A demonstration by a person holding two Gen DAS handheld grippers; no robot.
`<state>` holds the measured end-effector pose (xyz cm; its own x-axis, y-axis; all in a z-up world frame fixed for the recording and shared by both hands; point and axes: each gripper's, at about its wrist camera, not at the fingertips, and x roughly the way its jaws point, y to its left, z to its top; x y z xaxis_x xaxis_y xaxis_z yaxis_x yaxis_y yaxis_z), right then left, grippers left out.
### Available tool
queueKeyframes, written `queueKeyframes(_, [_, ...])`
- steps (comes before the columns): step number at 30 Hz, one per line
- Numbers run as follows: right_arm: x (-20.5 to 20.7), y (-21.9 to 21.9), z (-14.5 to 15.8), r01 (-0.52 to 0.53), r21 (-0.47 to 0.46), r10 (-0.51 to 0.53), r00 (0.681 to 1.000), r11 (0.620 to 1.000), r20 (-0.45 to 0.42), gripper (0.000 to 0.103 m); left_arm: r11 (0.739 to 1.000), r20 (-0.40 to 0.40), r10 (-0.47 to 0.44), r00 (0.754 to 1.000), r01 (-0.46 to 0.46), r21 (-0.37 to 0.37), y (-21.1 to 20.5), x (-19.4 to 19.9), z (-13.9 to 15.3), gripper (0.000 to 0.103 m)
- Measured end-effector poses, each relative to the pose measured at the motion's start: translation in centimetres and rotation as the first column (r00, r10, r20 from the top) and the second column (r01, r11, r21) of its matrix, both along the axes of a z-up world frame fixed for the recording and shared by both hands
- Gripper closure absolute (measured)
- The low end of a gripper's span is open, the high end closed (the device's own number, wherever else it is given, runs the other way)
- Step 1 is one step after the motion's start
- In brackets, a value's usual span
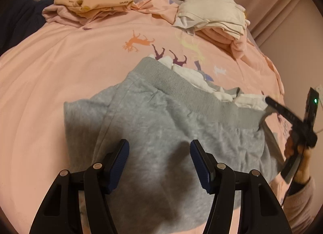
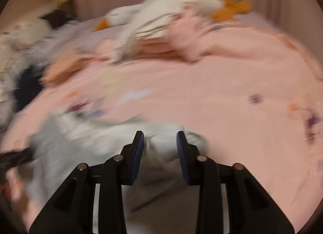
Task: Fold small clothes
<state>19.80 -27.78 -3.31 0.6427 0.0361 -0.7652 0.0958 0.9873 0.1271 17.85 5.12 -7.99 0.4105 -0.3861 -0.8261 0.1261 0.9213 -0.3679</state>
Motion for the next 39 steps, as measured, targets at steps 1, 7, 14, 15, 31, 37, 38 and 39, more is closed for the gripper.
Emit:
queueKeyframes(1, [0.1,-0.7,0.2,0.023,0.060,-0.024,1.000,0.998,0.007,0.071,1.000,0.004,0.000,1.000,0.000,-0.006,0.2,-0.2,0.2,0.041])
queueKeyframes(7, [-4.0,-2.1,2.9,-0.100,0.312,0.047,0.984,0.945,0.173,0.066,1.000,0.026,0.000,1.000,0.001,-0.018,1.0,-1.2,0.6,0.041])
queueKeyframes(14, [-2.3,-1.3,-1.2,-0.063,0.202,0.082,0.993,0.977,-0.085,0.064,0.998,0.021,0.036,0.999,-0.035,-0.050,2.4,-2.2,0.5,0.041])
queueKeyframes(15, [-1.6,-1.2,-2.1,-0.052,0.189,0.074,0.991,0.981,-0.112,0.066,0.997,0.016,0.046,0.999,-0.045,-0.057,2.6,-2.3,0.5,0.041])
queueKeyframes(31, [-7.2,-2.9,1.9,0.056,0.204,-0.057,0.998,0.977,-0.001,0.066,0.979,-0.002,0.161,0.987,-0.160,-0.127,7.2,-6.9,1.3,0.041])
queueKeyframes(37, [-12.8,-0.4,0.2,-0.063,0.128,0.070,0.996,0.990,-0.054,0.067,0.963,-0.050,0.200,0.979,-0.206,-0.172,8.6,-9.0,-0.1,0.041])
queueKeyframes(38, [-13.4,-0.2,-0.6,-0.059,0.098,0.067,0.994,0.993,-0.081,0.068,0.960,-0.057,0.206,0.977,-0.213,-0.181,8.8,-9.2,-0.3,0.041])
queueKeyframes(39, [-13.7,-0.5,-1.5,-0.042,0.082,0.051,0.993,0.996,-0.110,0.070,0.956,-0.065,0.213,0.975,-0.222,-0.191,9.0,-9.6,-0.5,0.041])
